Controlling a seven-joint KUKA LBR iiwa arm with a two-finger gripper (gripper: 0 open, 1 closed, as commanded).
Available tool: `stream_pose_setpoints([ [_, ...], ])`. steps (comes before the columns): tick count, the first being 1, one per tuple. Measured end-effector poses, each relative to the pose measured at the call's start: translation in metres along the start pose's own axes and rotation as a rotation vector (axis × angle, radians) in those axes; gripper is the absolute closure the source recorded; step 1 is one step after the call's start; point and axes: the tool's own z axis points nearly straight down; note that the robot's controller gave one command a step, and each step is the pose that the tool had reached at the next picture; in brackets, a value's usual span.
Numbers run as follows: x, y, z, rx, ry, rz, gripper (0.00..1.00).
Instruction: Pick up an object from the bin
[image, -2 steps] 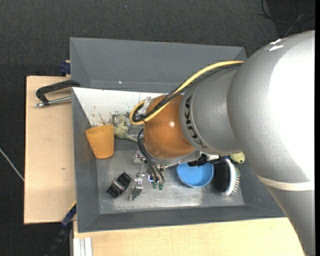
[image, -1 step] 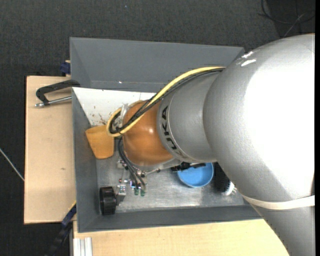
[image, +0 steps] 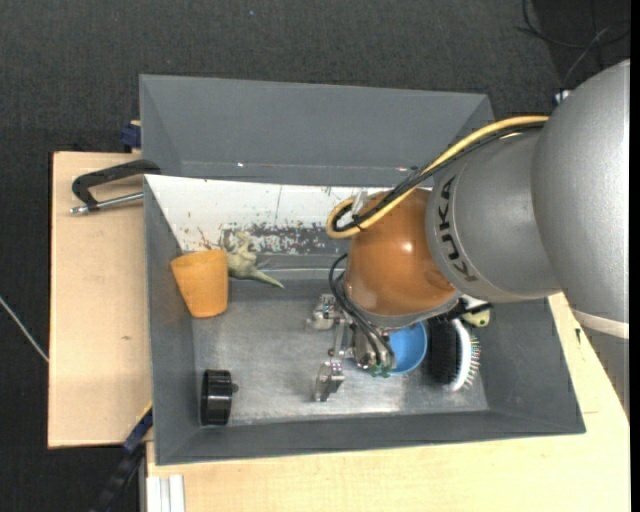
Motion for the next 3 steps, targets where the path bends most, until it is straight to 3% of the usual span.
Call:
stream_pose_setpoints([
  [1, -0.065, -0.039, 0.003, -0.008, -0.007, 0.016, 0.00],
  [2, -0.002, -0.073, -0.038, -0.002, 0.000, -0.114, 0.00],
  [3, -0.017, -0.101, 0.000, -0.014, -0.008, -0.271, 0.00],
])
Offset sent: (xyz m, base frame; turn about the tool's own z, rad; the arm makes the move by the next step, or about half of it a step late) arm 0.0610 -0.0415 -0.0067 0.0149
